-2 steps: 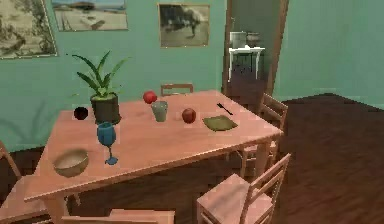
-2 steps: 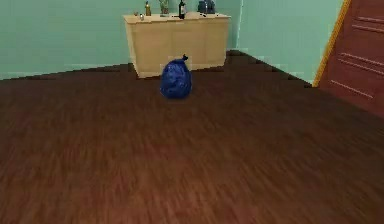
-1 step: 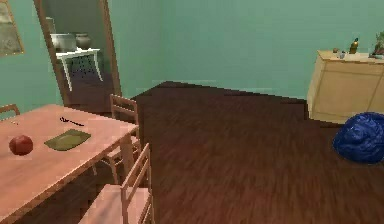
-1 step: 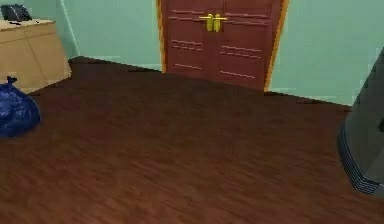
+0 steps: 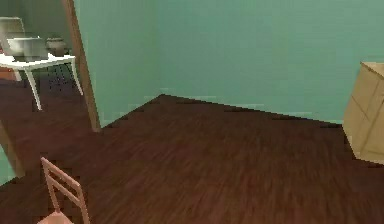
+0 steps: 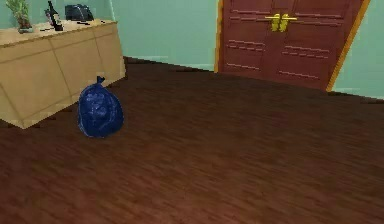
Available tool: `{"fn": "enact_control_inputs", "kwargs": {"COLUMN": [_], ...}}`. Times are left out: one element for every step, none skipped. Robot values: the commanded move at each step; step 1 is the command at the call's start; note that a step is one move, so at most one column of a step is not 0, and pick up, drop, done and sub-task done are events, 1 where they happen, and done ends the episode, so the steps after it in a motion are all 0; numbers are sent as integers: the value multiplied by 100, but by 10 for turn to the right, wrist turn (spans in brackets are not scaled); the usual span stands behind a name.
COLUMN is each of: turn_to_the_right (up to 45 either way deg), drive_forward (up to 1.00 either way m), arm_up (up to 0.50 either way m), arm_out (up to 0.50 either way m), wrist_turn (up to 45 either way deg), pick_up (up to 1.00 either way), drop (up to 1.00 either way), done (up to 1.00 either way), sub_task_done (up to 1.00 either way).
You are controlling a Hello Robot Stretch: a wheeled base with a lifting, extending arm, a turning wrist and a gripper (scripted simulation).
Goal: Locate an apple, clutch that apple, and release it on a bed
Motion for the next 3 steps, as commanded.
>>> {"fn": "enact_control_inputs", "kwargs": {"turn_to_the_right": [60, 0, -390], "drive_forward": [0, 10, 0], "arm_up": [0, 0, 0], "arm_out": [0, 0, 0], "wrist_turn": [0, 0, 0], "pick_up": [0, 0, 0], "drop": [0, 0, 0], "done": [0, 0, 0], "sub_task_done": [0, 0, 0]}}
